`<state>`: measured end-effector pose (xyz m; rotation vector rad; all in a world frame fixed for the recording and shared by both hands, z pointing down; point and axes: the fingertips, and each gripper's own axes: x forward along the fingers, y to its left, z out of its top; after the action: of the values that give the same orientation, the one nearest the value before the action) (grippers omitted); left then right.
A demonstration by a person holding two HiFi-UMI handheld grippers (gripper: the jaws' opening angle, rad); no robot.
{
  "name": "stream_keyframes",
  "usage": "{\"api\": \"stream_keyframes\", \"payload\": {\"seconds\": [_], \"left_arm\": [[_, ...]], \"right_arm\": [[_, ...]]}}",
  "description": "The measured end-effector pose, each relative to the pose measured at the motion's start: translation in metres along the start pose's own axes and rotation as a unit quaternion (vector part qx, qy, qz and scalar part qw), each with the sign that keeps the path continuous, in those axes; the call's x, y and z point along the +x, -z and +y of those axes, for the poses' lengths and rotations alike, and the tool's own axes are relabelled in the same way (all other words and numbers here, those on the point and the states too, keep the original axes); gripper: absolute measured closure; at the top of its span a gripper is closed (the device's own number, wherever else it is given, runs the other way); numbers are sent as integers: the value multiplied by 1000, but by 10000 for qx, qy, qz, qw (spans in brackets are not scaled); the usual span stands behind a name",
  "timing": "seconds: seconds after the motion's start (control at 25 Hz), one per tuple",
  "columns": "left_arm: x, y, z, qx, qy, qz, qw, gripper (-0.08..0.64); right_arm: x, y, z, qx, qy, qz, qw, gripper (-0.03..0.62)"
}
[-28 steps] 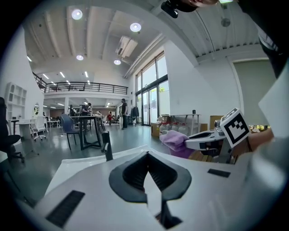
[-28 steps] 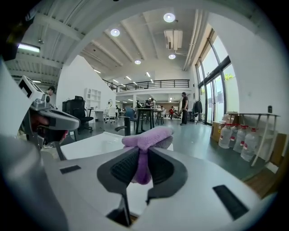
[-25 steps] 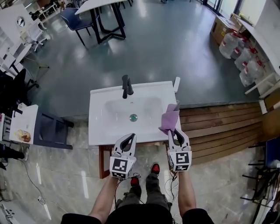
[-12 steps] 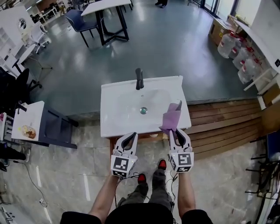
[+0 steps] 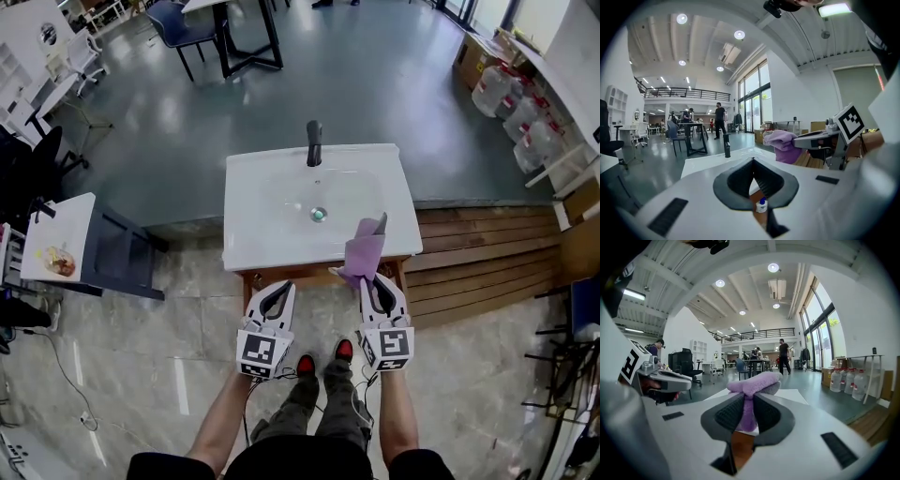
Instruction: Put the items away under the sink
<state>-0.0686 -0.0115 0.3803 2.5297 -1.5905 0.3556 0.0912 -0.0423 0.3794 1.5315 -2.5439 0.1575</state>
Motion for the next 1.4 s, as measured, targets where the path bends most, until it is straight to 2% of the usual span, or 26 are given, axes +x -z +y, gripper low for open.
{"api": "stream_keyframes", "payload": {"seconds": [0.16,0.44,0.76,1.12,1.4], "left_arm": [[-11,11,3,-93,-126,63,9999,554],[-29,34,15,-228,-564,186,9980,554],[-55,78,20,-532,-1190,359,9908,554],[-65,139,9,-784,-1460,569,9845,554],[-70,191,2,-885,-1558,722,9812,554]], "right_arm": [[0,12,18,12,-226,86,9997,514],[5,35,44,13,-711,214,9972,514],[3,66,70,-123,-1346,326,9903,514],[-5,134,97,-141,-1829,639,9810,514],[-5,192,107,-36,-1946,809,9775,514]]}}
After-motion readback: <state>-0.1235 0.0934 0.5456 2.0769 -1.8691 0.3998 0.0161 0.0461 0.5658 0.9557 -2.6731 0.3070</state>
